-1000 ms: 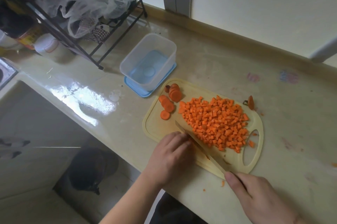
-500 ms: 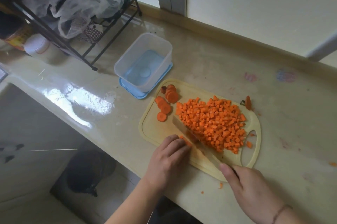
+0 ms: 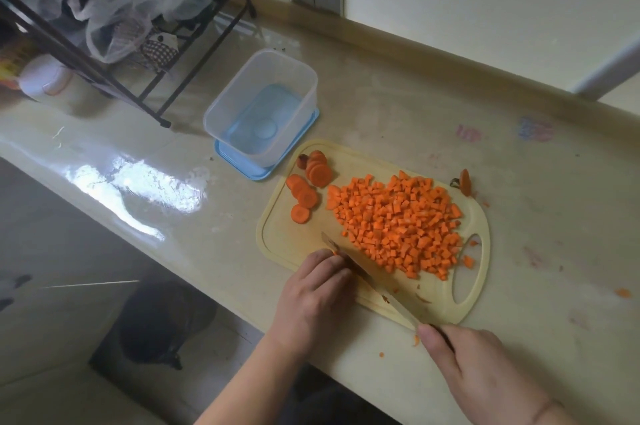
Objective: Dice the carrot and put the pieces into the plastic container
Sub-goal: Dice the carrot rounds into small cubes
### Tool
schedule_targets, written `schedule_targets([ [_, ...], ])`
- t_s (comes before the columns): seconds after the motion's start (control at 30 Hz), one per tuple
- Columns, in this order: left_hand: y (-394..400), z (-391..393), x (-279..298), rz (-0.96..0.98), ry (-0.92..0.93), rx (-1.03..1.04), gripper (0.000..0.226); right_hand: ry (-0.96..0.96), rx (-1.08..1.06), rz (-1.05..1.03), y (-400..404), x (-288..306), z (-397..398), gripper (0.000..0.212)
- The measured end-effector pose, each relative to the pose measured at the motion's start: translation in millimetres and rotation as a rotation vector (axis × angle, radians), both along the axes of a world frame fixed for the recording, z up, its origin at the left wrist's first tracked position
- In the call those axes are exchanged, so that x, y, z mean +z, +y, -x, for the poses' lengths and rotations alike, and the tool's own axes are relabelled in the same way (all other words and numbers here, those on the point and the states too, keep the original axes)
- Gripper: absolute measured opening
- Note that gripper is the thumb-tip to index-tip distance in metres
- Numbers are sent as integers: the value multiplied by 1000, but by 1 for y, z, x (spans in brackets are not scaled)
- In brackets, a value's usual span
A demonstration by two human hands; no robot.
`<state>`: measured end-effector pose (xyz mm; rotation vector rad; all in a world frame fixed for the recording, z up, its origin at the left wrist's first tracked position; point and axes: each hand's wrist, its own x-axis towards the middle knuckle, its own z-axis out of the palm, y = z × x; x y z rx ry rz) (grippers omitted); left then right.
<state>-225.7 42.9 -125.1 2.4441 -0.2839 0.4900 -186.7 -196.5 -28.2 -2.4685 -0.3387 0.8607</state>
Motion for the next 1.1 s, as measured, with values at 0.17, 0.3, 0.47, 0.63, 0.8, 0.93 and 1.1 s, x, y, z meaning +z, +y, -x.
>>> schedule_targets([
  [0.17,1,0,1,-5,2,1,20,-23,-7,-107,15,0,-12,70],
  [0.3,-2,1,3,-35,-21,23,13,29,-76,-134,7,10,-11,68],
  [0.47,1,4,-2,-11,20,14,14,53,-38,-120,2,10,1,91],
  [0.63,2,5,-5,-3,22,6,23,36,-9,-58,-1,0,2,94],
  [0.8,2,5,0,4,15,-2,26,-46,47,-54,22,-6,-5,73],
  [0.93,3,7,0,-35,6,3,23,7,-49,-153,15,-4,-12,72],
  [1.1,3,10,1,-23,-27,25,17,40,-58,-175,11,6,-7,69],
])
